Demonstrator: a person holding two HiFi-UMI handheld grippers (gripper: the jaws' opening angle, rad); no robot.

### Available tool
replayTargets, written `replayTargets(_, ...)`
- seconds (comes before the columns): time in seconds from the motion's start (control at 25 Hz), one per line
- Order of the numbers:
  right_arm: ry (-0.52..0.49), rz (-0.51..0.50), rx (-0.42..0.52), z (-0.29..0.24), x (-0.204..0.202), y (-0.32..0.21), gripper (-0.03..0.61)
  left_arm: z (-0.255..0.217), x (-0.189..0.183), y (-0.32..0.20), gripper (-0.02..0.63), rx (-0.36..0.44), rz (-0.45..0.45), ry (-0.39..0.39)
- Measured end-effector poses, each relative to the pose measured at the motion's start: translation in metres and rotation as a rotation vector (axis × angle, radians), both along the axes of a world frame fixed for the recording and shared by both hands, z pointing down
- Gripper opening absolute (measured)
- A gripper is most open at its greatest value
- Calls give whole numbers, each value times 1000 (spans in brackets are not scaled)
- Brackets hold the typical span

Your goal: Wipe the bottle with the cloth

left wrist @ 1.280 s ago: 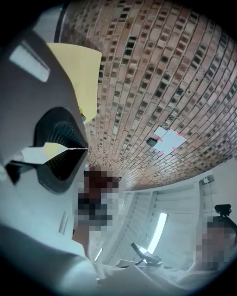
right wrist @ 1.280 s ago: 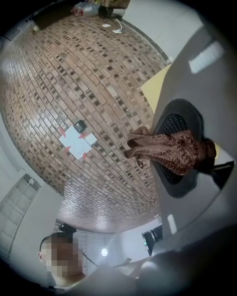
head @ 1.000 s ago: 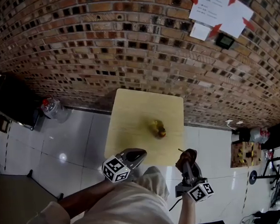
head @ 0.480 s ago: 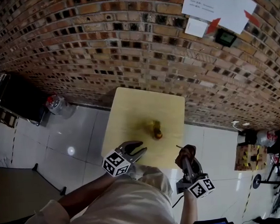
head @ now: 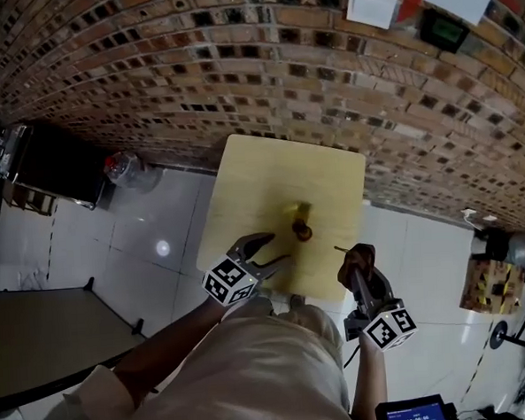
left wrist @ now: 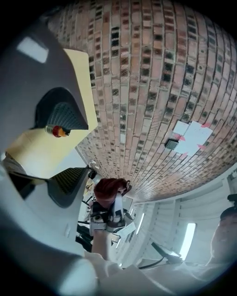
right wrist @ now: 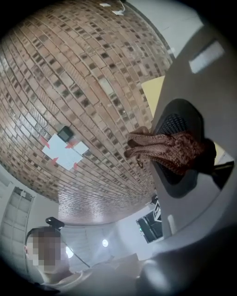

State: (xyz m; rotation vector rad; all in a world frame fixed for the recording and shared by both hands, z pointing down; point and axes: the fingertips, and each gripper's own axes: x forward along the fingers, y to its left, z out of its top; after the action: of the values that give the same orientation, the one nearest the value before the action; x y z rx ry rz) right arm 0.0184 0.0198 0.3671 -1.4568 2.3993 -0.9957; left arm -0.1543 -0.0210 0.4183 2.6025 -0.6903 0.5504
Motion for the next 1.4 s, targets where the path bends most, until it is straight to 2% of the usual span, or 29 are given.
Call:
replayTargets(0.08,6,-22,-10,10,3,-7,91,3,3,-9,278,-31,-35,16)
replayTargets(0.16,2,-42,-20,19,5,-13,92,6,6,-14,290,-28,-41,-11)
replayTargets(0.56,-49,-128,-85,60,10,-34,92,37,26,-26,318,17,64,-237)
replayTargets(0.88,-29,-146,-132,89,6,-40,92,79,40,-34,310,27,128,-345)
replayTargets(0.96,-18,-148,-146,100,4,-43,92,95,46,-38,307,45,178,-410)
replayTargets(1.16,-16,-160,-185,126,-11,-48,92,128,54,-35,308,125,393,-604)
replayTargets(1.4,-41,-147,-212,151,-24,-61,92,142,55,-48,298,130,456,-665)
